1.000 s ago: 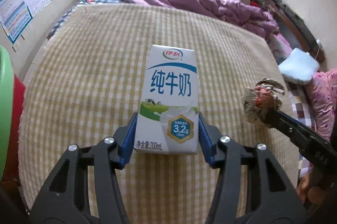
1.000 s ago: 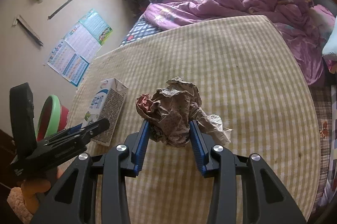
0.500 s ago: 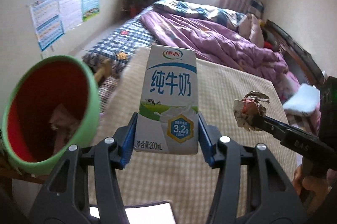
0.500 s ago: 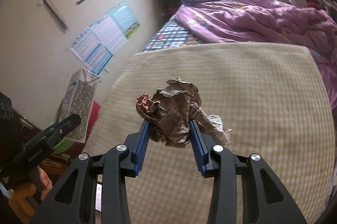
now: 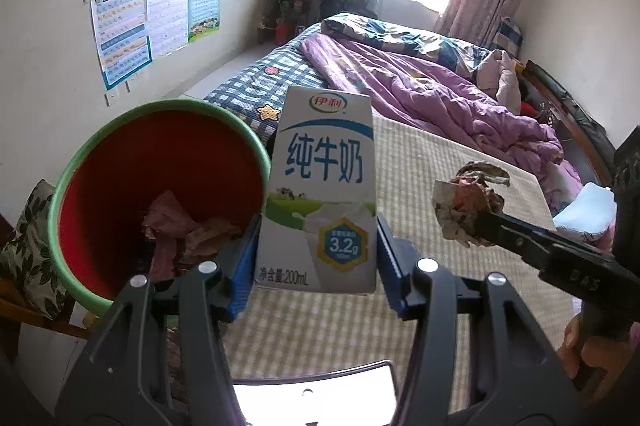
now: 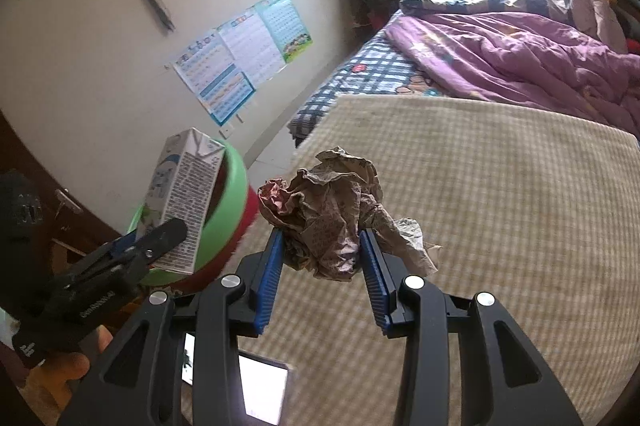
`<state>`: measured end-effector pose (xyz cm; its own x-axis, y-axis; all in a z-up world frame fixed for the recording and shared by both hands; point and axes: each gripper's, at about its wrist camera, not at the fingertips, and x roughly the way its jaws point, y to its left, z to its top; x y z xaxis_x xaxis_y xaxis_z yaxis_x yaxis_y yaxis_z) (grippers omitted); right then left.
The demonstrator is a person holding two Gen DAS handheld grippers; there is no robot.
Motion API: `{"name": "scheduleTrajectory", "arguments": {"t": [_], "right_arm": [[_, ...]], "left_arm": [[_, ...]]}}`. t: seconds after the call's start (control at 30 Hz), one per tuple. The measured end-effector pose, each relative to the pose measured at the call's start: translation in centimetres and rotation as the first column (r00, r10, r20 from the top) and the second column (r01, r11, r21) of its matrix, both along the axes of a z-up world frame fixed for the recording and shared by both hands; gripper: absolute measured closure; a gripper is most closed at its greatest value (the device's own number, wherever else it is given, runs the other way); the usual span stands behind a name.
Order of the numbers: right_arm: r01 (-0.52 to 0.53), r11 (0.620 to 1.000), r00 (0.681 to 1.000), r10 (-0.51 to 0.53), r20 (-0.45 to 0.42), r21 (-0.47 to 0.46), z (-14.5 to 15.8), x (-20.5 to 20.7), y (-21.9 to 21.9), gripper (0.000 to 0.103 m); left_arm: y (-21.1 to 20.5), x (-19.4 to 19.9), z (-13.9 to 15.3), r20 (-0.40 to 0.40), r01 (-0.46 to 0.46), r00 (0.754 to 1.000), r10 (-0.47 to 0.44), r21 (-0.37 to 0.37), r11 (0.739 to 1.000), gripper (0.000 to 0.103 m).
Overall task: Collect trash
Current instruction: 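Carry the milk carton over the bucket with the left gripper while the right gripper carries the brown paper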
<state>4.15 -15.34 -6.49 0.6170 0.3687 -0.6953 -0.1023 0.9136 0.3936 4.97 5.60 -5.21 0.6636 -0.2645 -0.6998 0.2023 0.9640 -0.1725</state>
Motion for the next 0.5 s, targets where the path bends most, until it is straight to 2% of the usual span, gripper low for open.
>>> {"name": "scheduleTrajectory", "arguments": {"t": [0.5], "right_arm": [[-0.058,0.998,0.997,0.058,0.058,-0.006,2.2,1.6,6.2,0.065]], "left_arm": [[5.3,0.5,1.0,0.045,-0.034,0.998,0.034,0.009,0.999,0.052]]}}
